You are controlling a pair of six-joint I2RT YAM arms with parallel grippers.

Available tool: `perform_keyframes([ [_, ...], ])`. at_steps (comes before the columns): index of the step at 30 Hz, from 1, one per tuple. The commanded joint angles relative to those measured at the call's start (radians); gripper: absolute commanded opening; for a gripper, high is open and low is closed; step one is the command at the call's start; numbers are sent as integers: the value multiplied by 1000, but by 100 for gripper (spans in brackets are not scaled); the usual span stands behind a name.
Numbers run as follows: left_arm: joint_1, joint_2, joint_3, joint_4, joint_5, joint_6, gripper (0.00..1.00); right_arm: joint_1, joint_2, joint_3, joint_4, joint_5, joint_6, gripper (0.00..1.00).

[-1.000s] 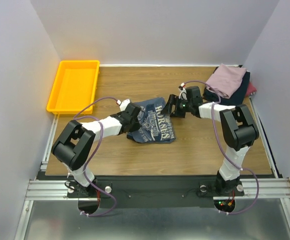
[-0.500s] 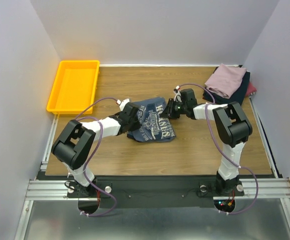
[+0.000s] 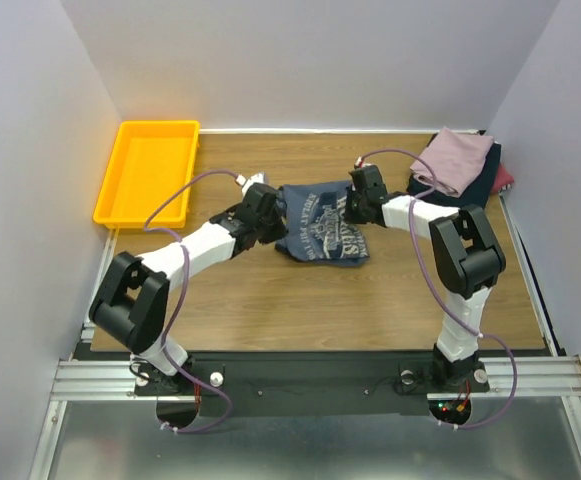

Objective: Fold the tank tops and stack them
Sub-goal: Neatly place the folded tank top to the corner

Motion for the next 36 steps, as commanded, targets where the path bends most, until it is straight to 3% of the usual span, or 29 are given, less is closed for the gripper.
perform_keyframes([
  [1, 3, -122, 136, -97, 0, 60, 0, -24, 54, 91, -155, 384, -195, 0],
  [10, 43, -119, 274, -206, 44, 163, 0, -75, 215, 344, -172, 625, -476, 0],
  [24, 115, -59, 320, -231, 142, 243, 0, -178, 278, 632, -172, 705, -746, 0],
  [36, 132, 10, 325, -194, 204, 255, 0, -237, 303, 749, -172, 727, -815, 0],
])
